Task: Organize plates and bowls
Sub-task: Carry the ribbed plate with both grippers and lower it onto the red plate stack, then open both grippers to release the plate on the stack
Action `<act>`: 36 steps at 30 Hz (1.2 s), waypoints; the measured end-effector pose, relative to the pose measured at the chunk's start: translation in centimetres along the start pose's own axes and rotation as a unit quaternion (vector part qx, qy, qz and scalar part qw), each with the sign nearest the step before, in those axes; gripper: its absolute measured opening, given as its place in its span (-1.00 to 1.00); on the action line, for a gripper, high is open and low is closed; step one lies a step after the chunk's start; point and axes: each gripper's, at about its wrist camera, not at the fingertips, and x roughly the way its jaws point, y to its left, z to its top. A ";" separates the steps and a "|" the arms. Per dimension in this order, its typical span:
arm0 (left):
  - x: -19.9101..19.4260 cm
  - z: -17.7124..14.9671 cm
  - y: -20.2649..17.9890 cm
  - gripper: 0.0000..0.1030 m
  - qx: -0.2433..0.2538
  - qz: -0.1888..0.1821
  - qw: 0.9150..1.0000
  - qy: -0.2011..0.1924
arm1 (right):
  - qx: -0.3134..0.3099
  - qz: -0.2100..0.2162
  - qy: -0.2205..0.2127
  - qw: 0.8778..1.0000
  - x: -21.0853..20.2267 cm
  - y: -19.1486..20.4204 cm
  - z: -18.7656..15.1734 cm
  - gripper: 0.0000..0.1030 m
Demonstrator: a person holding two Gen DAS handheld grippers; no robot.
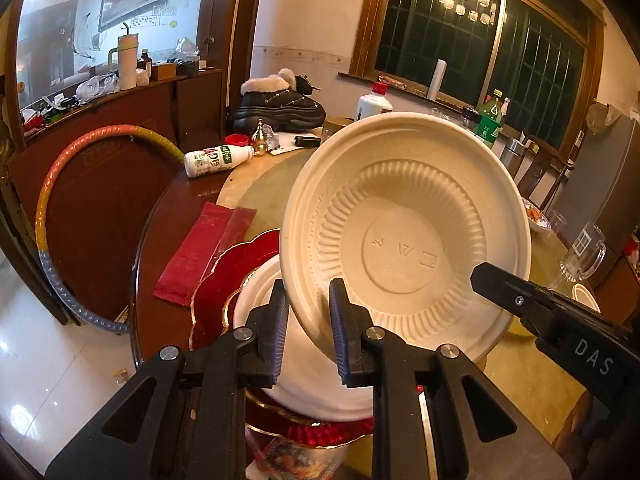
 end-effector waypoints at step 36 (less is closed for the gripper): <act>1.4 -1.1 2.4 -0.65 -0.012 0.020 0.997 0.079 | 0.033 0.058 0.091 0.994 3.7 -0.3 -1.1 -0.67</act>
